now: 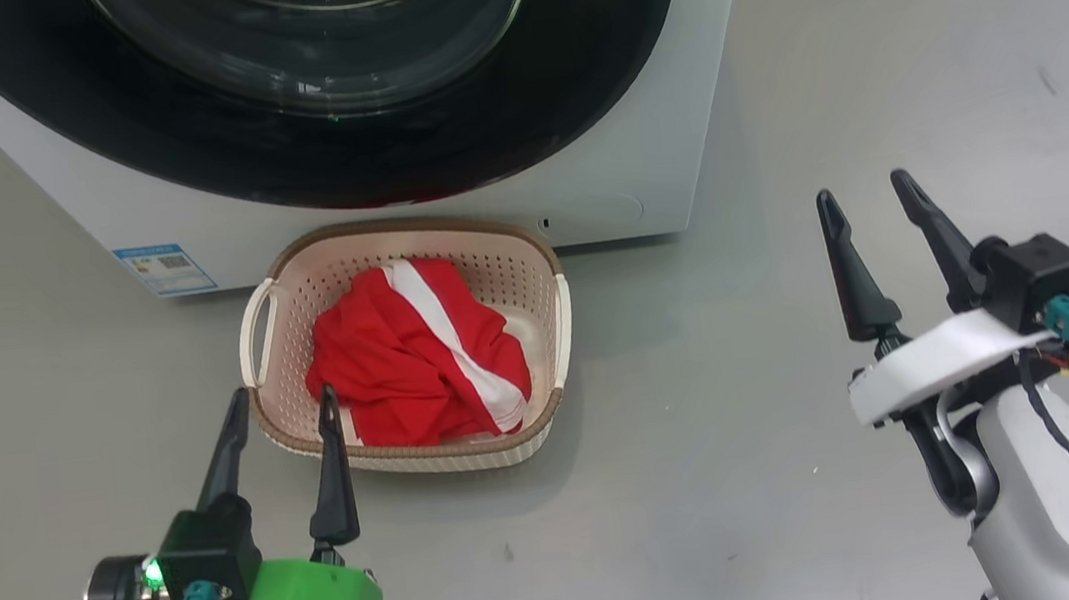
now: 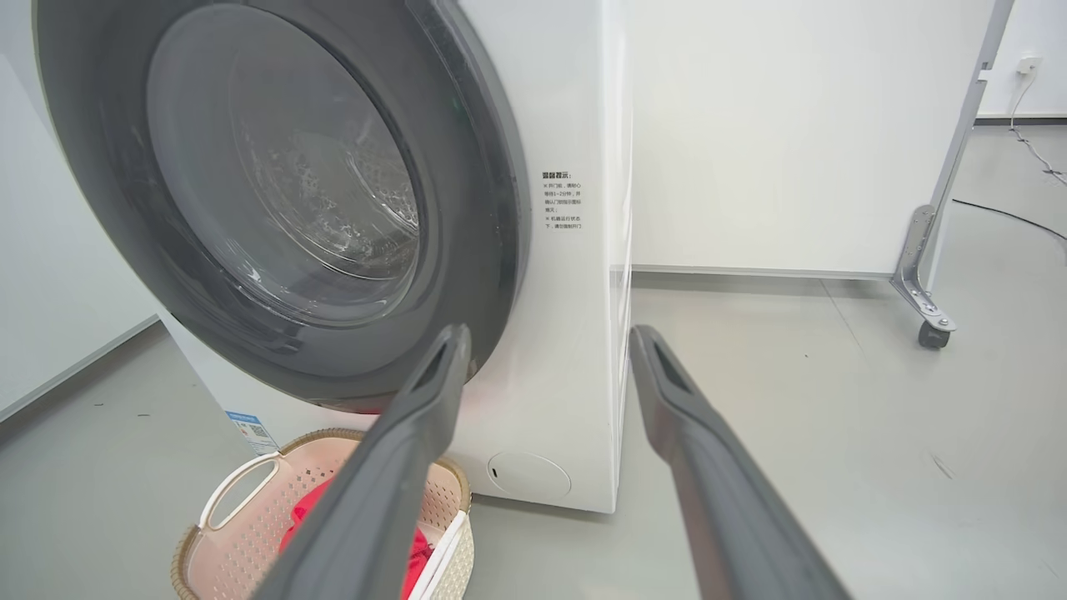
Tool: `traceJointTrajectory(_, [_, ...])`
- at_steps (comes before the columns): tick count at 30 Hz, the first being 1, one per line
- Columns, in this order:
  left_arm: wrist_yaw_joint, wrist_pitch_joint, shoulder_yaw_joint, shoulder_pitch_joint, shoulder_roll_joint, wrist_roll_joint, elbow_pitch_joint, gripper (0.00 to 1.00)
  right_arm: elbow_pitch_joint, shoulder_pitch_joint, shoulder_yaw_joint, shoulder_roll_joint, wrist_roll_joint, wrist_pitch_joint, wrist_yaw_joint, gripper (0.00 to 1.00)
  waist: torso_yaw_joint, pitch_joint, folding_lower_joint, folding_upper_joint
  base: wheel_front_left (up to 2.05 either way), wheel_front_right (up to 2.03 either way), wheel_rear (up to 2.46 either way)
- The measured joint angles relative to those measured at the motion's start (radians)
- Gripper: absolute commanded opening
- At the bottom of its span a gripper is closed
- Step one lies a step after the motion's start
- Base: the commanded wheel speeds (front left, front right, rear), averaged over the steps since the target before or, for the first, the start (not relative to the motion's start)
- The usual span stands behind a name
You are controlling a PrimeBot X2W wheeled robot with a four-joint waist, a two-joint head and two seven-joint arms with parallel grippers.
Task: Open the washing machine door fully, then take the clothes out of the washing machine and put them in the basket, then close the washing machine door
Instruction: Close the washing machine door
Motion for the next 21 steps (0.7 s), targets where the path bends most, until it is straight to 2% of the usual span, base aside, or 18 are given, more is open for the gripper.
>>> traceJointTrajectory(10, [-0.017, 0.0, -0.021, 0.062, 0.004, -0.001, 0.031, 1.0, -0.065, 0.16, -0.022, 0.014, -0.009, 0.0, -0.024, 1.0, -0.02, -0.084, 0.0, 0.0, 0.0, 0.0, 0.0])
traceJointTrajectory(21, [-0.033, 0.0, -0.023, 0.119, 0.016, -0.002, 0.043, 1.0, -0.107, 0.295, -0.011, 0.032, -0.018, 0.0, -0.035, 1.0, -0.039, -0.153, 0.0, 0.0, 0.0, 0.0, 0.0])
